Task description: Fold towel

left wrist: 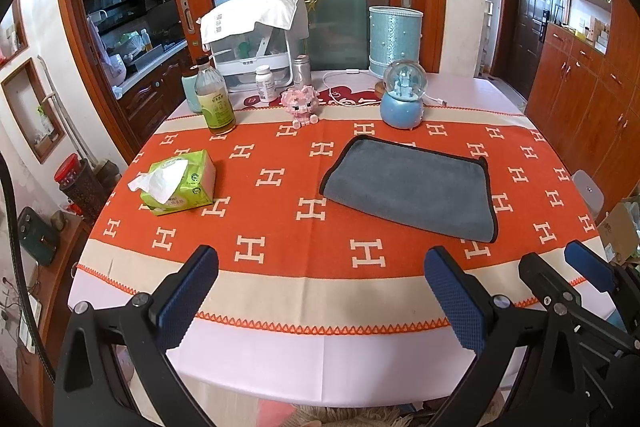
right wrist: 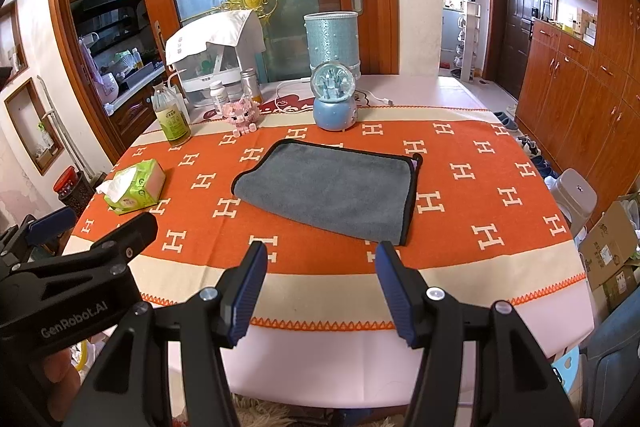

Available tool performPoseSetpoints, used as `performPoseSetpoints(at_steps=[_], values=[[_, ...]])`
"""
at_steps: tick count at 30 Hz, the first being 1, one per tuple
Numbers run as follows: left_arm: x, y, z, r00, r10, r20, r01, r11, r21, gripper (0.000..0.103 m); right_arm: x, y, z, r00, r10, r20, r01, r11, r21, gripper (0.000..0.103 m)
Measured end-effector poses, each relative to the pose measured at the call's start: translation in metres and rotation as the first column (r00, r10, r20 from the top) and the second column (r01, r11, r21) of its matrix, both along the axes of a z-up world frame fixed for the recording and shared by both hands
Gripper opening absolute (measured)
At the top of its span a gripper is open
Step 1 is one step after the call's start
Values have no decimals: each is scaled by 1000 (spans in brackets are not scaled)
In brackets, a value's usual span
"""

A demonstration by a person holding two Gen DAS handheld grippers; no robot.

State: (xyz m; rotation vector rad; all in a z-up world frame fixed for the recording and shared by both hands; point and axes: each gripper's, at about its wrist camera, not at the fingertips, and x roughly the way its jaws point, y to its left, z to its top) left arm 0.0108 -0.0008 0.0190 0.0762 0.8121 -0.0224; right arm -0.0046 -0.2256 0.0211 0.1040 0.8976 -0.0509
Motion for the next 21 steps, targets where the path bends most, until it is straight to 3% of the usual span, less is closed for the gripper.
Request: performPoseSetpoints(at_steps=[21], values=[[1,5,-4,1000,-5,-12,5,1000,0,102,1,-1,-1,1000,1,-1,-1,1000,1,57]])
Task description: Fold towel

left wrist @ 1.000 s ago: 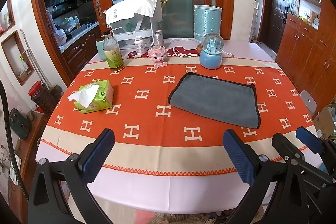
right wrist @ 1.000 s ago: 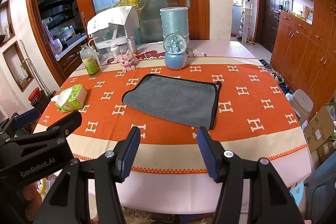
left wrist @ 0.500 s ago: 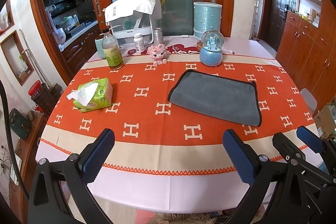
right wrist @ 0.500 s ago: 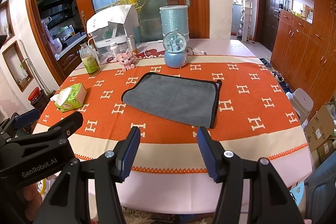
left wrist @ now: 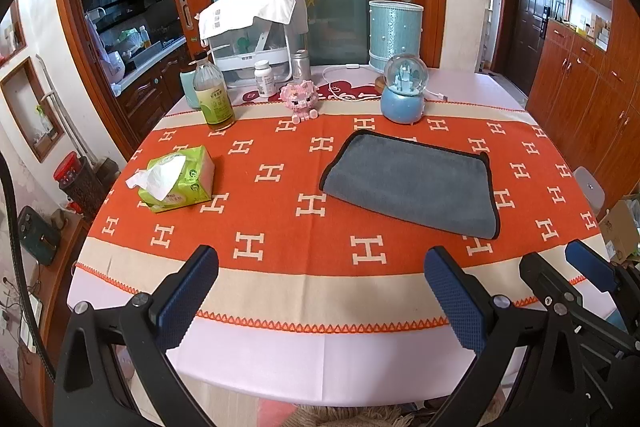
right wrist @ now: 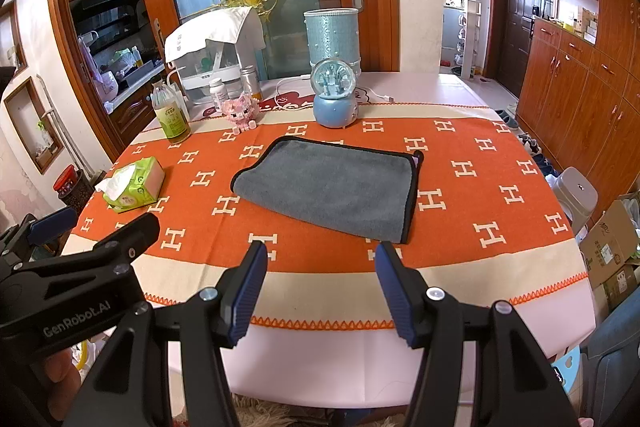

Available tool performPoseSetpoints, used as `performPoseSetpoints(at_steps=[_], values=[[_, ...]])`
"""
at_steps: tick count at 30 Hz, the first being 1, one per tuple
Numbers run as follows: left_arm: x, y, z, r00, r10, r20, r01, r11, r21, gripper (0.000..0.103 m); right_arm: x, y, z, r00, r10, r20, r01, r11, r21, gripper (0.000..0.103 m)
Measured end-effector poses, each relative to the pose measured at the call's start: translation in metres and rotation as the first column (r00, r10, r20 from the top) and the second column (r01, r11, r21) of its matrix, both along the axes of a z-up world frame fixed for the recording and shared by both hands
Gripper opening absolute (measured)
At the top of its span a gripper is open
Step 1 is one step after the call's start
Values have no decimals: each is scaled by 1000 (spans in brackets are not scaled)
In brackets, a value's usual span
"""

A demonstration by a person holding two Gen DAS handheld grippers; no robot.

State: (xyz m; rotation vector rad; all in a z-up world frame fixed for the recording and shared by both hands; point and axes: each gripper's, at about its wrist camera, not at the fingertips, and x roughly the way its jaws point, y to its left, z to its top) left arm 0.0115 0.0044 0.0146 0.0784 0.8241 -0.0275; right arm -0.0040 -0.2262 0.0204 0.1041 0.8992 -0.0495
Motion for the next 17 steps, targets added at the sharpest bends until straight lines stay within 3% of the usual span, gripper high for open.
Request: performPoseSetpoints(at_steps=[17], values=[[0,2,-3,1000,0,-1,0,1000,4,102,0,0,0,1000,0,-2,0,1000,1,57]])
